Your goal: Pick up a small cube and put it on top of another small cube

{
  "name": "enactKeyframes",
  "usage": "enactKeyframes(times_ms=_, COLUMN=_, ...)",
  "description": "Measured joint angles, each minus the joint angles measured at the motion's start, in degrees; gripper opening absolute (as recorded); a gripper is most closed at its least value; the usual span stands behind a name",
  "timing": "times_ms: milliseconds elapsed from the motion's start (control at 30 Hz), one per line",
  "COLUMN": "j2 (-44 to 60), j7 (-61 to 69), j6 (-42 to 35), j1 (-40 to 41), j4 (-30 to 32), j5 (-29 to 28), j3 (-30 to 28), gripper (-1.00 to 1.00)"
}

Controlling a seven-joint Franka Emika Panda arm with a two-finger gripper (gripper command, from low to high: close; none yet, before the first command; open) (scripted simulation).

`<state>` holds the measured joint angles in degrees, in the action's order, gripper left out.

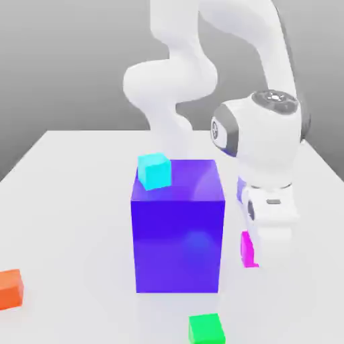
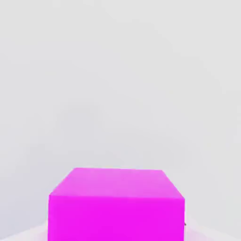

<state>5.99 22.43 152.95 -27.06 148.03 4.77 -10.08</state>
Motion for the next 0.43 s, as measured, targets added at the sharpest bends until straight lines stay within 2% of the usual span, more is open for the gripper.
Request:
enactKeyframes(times_ms=167, j2=4.7, j7=-6.6, j6=-4.5, j1=3.9, j4=-9.5, j5=0.8, j3=-4.8, gripper=-1.00)
enactKeyframes(times_ms=300, j2=12.1, j7=-4.7, j6=1.2, j1=6.1, j4=-11.1, j5=4.6, j3=-3.0, gripper=-1.00)
enactKeyframes(times_ms=333, j2=13.3, j7=-4.2, j6=2.3, j1=6.5, j4=-11.3, j5=5.3, j3=-2.6, gripper=1.00)
enactKeyframes(times_ms=433, j2=13.3, j7=-4.2, j6=2.3, j1=6.5, j4=-11.3, j5=5.3, j3=-2.6, gripper=1.00)
